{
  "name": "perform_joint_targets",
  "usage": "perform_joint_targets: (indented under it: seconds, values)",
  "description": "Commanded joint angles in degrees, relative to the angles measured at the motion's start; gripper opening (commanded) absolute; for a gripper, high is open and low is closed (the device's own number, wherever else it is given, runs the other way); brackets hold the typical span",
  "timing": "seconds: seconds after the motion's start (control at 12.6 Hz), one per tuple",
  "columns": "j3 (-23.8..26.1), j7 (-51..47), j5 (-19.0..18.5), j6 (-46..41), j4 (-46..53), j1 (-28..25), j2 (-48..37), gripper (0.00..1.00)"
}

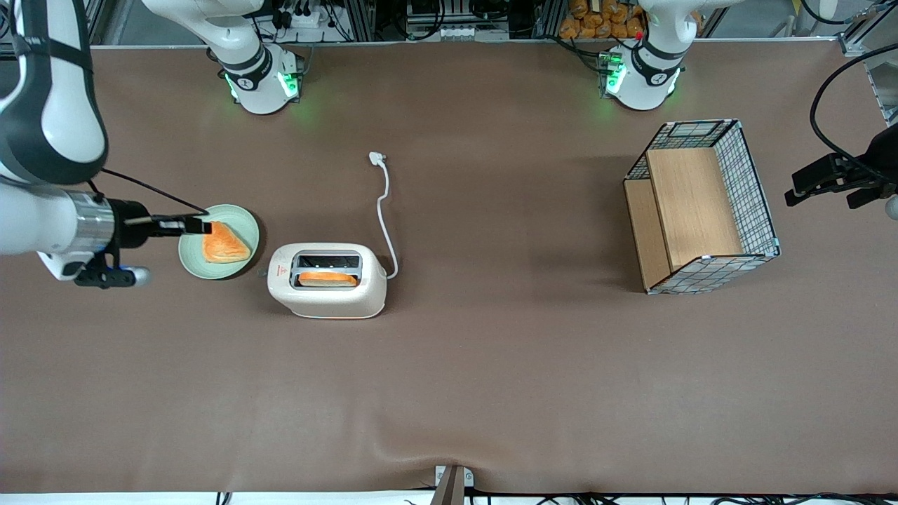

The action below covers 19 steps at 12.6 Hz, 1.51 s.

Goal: Press toaster button with right arm

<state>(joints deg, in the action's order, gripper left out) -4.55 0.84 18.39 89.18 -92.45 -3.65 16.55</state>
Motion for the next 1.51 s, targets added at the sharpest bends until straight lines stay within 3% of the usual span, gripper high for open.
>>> perform_joint_targets:
  seconds: [0.0,0.16,0.4,0.71,1.43]
  values:
    - [-0.2,0.8,1.6,5.1,0.7,-1.7,3.9,0.0]
    - [-0.1,0.8,1.7,8.4,0.7,-2.3,6.1,0.0]
    - [-0.2,0.9,6.6,9.4,0.7,-2.2,9.3,0.0]
    - [-0.2,1.0,9.3,9.5,0.7,-1.6,11.0,0.0]
    - [-0.2,1.0,10.0,10.1,-0.5,-0.9,13.6,0.0]
